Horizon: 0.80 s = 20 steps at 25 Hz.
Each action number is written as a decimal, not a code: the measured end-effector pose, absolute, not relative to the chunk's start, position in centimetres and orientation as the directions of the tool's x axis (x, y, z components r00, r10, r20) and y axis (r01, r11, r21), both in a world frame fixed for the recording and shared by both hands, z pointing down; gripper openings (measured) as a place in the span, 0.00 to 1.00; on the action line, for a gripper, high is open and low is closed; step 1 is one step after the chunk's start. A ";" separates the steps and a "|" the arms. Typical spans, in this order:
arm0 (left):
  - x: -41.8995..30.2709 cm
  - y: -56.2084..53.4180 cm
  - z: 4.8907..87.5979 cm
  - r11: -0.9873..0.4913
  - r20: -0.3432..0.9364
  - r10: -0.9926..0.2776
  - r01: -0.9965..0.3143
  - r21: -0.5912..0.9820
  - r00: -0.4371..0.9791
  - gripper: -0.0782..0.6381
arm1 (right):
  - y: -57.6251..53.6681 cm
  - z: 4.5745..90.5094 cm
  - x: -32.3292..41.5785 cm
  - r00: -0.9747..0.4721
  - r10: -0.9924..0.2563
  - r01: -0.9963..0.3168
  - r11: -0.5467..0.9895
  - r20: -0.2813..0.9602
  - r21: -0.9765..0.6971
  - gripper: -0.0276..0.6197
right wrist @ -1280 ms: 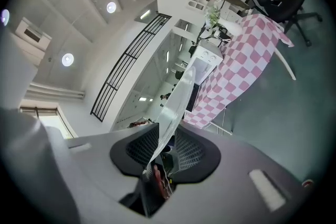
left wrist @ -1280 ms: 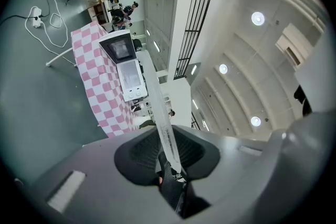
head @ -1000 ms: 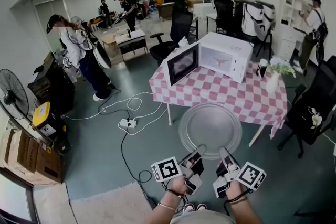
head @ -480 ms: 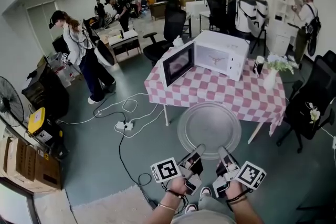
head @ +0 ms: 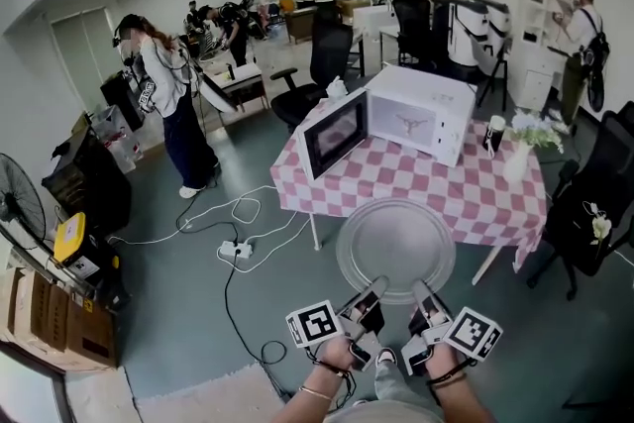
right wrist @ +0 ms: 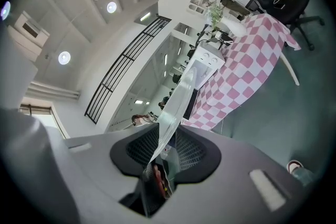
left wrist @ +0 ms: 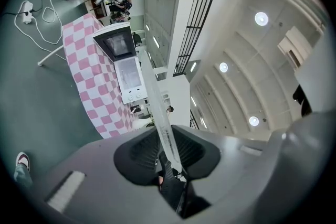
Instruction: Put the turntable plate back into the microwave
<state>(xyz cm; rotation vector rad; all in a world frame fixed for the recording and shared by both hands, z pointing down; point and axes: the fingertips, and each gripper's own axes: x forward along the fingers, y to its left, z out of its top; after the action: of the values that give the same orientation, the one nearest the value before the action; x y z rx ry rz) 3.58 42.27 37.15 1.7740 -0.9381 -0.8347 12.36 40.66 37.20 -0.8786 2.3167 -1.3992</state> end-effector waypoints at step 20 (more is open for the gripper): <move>2.4 25.6 37.7 -0.161 -0.071 -0.912 -0.192 0.968 0.403 0.20 | 23.0 37.4 10.7 -0.817 -0.572 -0.315 0.338 0.072 -0.887 0.18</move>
<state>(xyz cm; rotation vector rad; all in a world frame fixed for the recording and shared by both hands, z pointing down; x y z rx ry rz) 2.40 25.59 37.69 1.6239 -0.9941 -0.8692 10.66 23.00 37.37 -0.7987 2.3518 -1.4719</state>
